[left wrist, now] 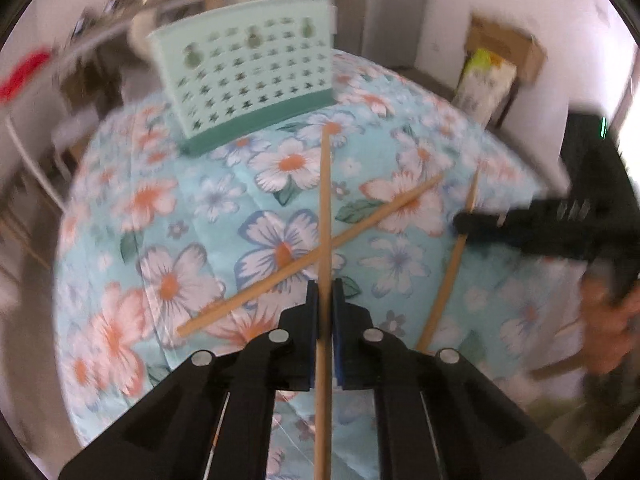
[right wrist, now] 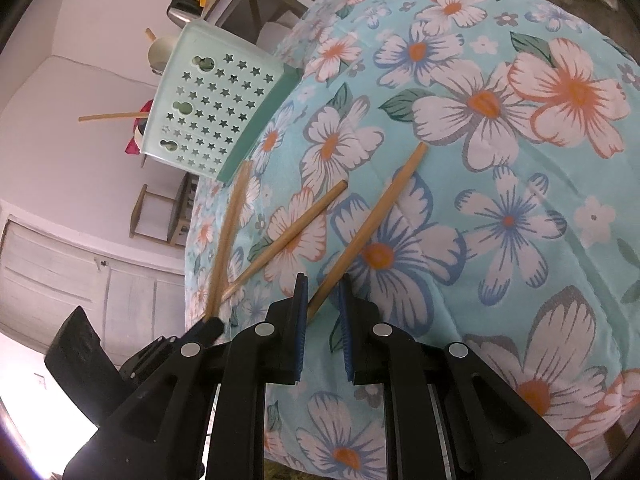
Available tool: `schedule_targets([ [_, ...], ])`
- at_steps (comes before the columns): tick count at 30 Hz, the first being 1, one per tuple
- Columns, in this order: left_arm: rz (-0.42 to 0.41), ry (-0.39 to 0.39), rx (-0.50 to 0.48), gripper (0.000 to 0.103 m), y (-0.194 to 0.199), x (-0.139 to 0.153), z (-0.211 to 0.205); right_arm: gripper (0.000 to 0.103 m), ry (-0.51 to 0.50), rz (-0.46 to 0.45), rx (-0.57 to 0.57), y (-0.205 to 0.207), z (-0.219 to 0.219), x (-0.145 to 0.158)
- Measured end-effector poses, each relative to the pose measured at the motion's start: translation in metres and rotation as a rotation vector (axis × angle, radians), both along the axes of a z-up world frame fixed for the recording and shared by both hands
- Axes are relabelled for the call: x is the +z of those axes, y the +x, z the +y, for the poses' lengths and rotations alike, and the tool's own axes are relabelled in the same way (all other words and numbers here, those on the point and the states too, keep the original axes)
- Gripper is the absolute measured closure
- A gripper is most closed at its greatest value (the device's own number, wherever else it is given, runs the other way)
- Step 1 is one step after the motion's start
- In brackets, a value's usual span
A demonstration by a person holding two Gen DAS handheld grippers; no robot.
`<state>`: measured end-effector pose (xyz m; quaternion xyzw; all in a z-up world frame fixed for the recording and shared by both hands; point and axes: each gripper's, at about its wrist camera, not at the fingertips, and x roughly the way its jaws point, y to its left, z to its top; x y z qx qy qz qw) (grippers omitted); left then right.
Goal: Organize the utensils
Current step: 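Grasp a wooden chopstick with the left gripper while the right gripper holds its chopstick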
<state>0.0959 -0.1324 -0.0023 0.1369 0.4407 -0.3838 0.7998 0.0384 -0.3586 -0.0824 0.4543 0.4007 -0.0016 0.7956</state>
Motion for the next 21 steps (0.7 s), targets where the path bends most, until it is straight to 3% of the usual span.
schedule_targets([
  [5, 0.285, -0.256, 0.086, 0.097, 0.022, 0.005, 0.03, 0.089, -0.012, 0.004, 0.013, 0.005, 0.001, 0.004],
  [8, 0.509, -0.407, 0.139, 0.097, 0.036, -0.009, 0.046, 0.089, -0.047, -0.001, 0.019, 0.009, 0.0, 0.011],
  [10, 0.643, -0.462, 0.182, 0.097, 0.043, -0.025, 0.053, 0.089, -0.066, -0.006, 0.021, 0.012, -0.003, 0.015],
  [13, 0.67, -0.447, 0.235, 0.097, 0.045, -0.036, 0.056, 0.089, -0.083, -0.003, 0.029, 0.015, -0.003, 0.017],
  [21, 0.57, -0.356, 0.268, 0.096, 0.044, -0.037, 0.063, 0.089, -0.091, 0.016, 0.04, 0.018, 0.001, 0.012],
])
